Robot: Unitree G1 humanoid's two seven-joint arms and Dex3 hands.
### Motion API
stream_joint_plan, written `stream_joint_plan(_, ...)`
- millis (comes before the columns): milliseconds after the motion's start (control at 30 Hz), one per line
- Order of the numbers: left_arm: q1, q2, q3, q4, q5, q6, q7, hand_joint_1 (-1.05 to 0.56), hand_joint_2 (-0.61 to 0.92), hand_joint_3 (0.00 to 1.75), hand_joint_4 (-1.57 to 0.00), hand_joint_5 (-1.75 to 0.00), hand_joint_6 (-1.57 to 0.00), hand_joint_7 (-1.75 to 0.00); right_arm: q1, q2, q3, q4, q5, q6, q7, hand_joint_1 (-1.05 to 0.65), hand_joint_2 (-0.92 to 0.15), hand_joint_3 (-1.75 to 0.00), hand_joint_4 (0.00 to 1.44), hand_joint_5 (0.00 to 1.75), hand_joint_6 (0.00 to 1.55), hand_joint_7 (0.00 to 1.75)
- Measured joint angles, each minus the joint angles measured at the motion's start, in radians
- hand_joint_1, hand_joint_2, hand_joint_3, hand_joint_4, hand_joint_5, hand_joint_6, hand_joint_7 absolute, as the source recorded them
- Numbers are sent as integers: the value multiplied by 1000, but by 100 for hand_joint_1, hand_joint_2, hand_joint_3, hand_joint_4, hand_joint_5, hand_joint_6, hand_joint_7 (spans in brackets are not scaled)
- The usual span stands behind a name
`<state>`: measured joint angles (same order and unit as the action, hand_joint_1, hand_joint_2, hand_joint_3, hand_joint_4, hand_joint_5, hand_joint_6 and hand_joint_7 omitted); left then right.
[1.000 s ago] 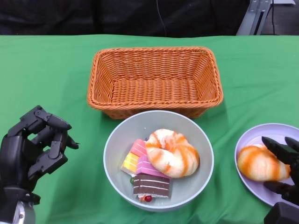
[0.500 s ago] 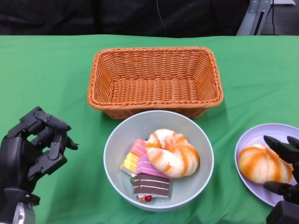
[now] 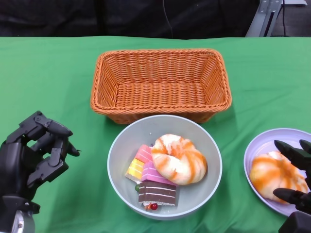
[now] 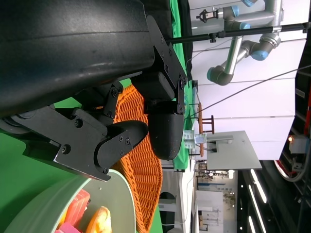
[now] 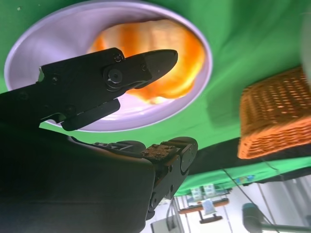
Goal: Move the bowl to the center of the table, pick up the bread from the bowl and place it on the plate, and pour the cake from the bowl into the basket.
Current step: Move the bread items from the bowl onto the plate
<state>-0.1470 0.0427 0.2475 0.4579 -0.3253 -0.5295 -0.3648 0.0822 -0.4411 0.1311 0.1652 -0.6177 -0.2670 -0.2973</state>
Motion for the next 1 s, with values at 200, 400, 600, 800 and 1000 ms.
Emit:
stream_joint_plan(200,-3,1,1,1,-1,0,-4,-5,67,93,-75,-163,-76,-131,49,5,-27,-130,61,-19,44,-56,-92,-5,34,8,37,1)
stream_joint_plan(400,-4,1,1,7,-1,0,-6,-6,66,93,-76,-163,-77,-132,52,33,-39,-177,96,-61,48,-57,-92,-4,50,12,45,3)
stream_joint_plan(600,-4,0,1,8,2,0,-5,-6,66,93,-77,-162,-78,-132,30,68,-39,-180,109,-107,48,-56,-92,-2,68,12,57,4)
stream_joint_plan(800,-3,-2,-1,8,6,0,-1,-5,66,93,-77,-162,-77,-132,-8,110,-34,-192,122,-134,69,-57,-92,-4,72,11,60,3)
stream_joint_plan(1000,-4,-3,-3,9,4,0,-1,-4,65,93,-76,-162,-77,-131,-33,128,-17,-235,106,-144,103,-58,-92,-4,72,9,60,1)
